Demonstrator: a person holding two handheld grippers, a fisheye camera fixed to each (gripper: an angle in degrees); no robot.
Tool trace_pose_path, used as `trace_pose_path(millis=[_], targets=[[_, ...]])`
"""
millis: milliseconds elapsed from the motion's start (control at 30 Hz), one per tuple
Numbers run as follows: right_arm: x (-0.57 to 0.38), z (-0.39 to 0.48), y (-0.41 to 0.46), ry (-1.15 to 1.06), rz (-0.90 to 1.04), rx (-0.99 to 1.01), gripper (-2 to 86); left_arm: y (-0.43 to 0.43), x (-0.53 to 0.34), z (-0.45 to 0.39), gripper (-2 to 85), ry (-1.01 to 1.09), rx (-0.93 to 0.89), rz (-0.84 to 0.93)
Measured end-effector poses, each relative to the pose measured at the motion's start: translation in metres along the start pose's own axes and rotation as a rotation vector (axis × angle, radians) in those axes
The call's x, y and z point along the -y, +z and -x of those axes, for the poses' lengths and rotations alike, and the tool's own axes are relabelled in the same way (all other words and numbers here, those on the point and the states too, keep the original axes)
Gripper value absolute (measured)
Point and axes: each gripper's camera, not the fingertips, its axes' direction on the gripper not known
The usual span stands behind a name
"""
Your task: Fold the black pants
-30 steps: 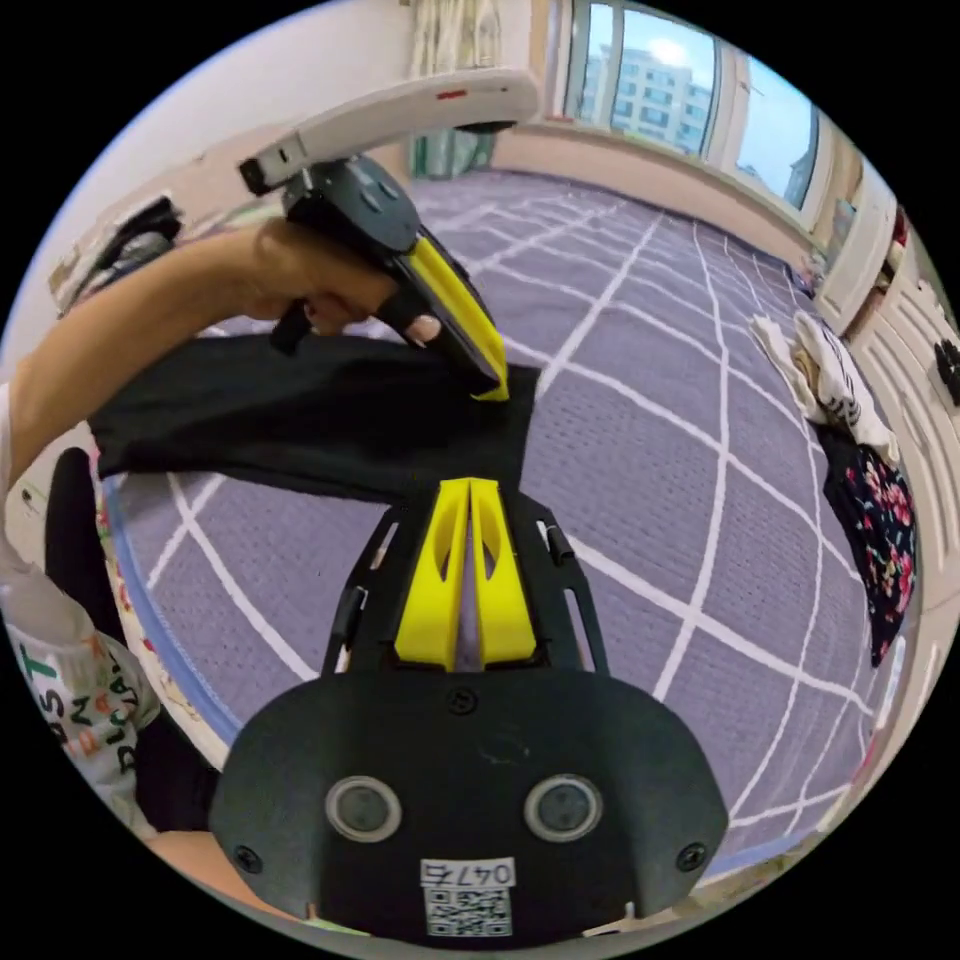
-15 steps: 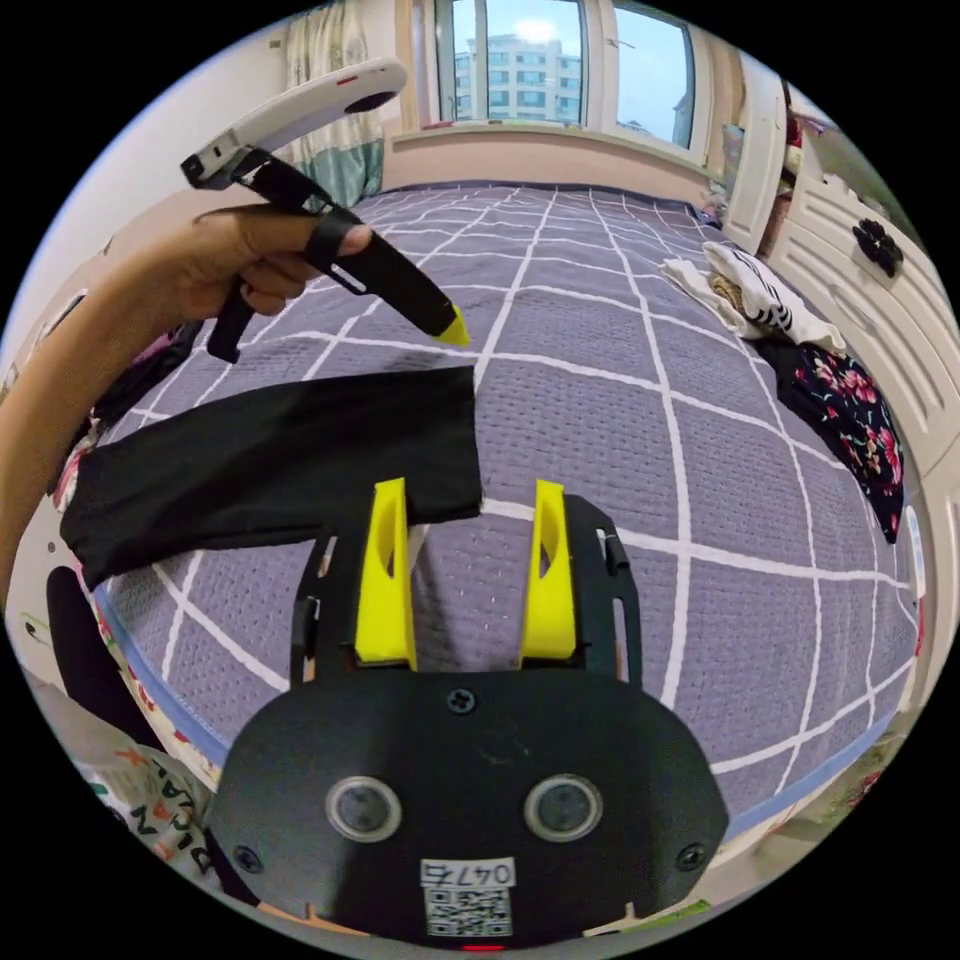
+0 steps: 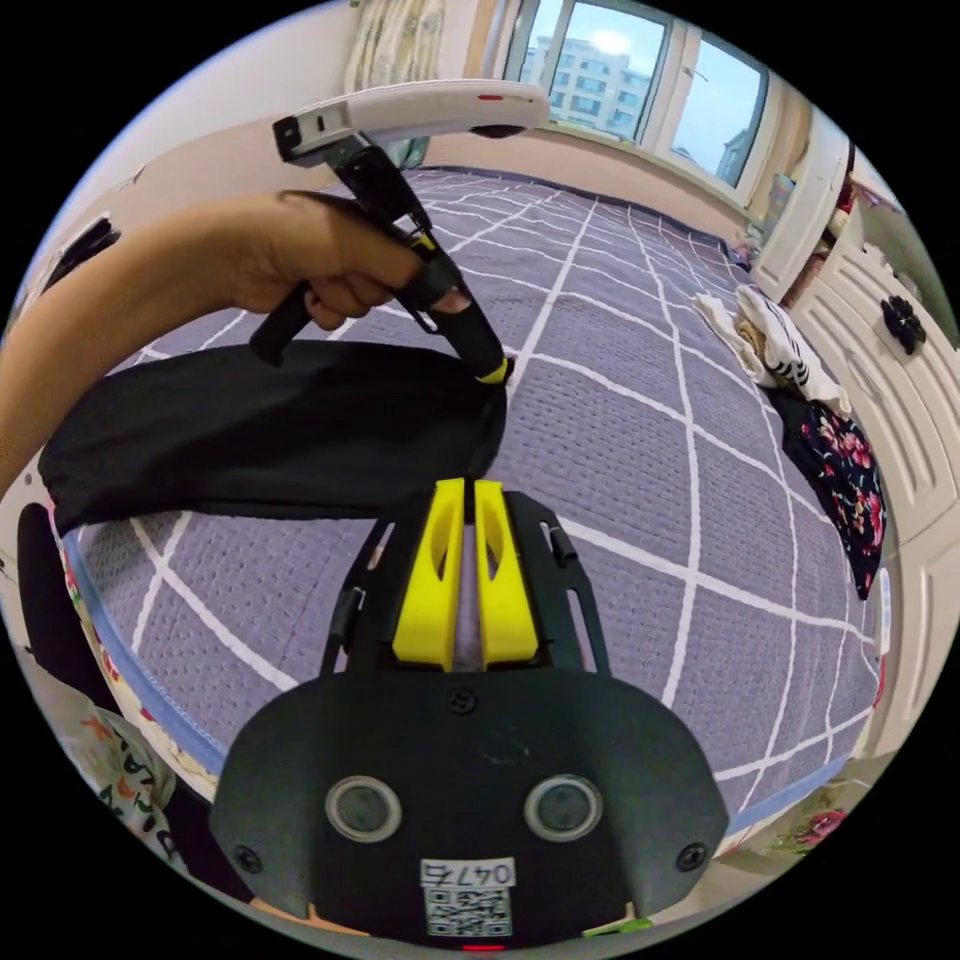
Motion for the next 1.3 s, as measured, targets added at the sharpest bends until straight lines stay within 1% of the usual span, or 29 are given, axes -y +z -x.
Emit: trace_pose_path(millis=[67,133,200,267,300,333,433,600,667,700,767,867,1033,1100,1167,1233,1300], targets=[[-0.006,0.008,0.0,-0.002,-0.027,-0.015,0.0,-0.012,-0.009,0.012,0.2,-0.027,-0.08,-0.014],[-0.012,0.011,-0.004,0.02,-0.068,0.012,0.0,-0.027,-0.022,0.026,-0.1,-0.055,-0.147,-0.049],[-0.016,0.014,-0.011,0.054,-0.129,0.079,0.0,-0.052,-0.045,0.043,-0.2,-0.083,-0.207,-0.097],[-0.022,0.021,-0.023,0.1,-0.229,0.235,-0.1,-0.075,-0.07,0.054,-0.3,-0.094,-0.229,-0.141],[-0.022,0.025,-0.027,0.102,-0.249,0.275,-0.1,-0.09,-0.09,0.061,-0.3,-0.099,-0.245,-0.168],[-0.024,0.036,-0.035,0.096,-0.285,0.333,-0.1,-0.098,-0.102,0.064,-0.3,-0.101,-0.251,-0.18],[-0.022,0.082,-0.051,0.001,-0.329,0.403,-0.1,-0.136,-0.166,0.079,-0.3,-0.101,-0.26,-0.226],[-0.027,0.185,-0.056,-0.151,-0.325,0.482,0.0,-0.185,-0.289,0.099,-0.2,-0.089,-0.238,-0.208],[-0.028,0.238,-0.049,-0.215,-0.304,0.472,0.0,-0.193,-0.324,0.106,-0.2,-0.107,-0.202,-0.19],[-0.028,0.25,-0.047,-0.227,-0.301,0.47,0.0,-0.197,-0.346,0.11,-0.2,-0.122,-0.193,-0.19],[-0.031,0.294,-0.037,-0.243,-0.302,0.458,0.0,-0.202,-0.376,0.119,-0.1,-0.154,-0.198,-0.215],[-0.035,0.342,-0.019,-0.27,-0.291,0.418,0.0,-0.203,-0.411,0.136,0.0,-0.221,-0.221,-0.205],[-0.042,0.395,0.015,-0.267,-0.268,0.443,0.4,-0.214,-0.455,0.147,1.4,-0.257,-0.186,-0.192],[-0.044,0.412,0.026,-0.273,-0.264,0.453,1.2,-0.222,-0.475,0.152,4.1,-0.284,-0.189,-0.194],[-0.049,0.433,0.04,-0.329,-0.252,0.453,4.9,-0.23,-0.492,0.159,7.5,-0.35,-0.17,-0.198],[-0.052,0.448,0.046,-0.403,-0.241,0.479,7.7,-0.246,-0.514,0.167,8.6,-0.411,-0.143,-0.245],[-0.058,0.455,0.046,-0.446,-0.235,0.53,7.4,-0.274,-0.548,0.177,8.0,-0.521,-0.118,-0.341]])
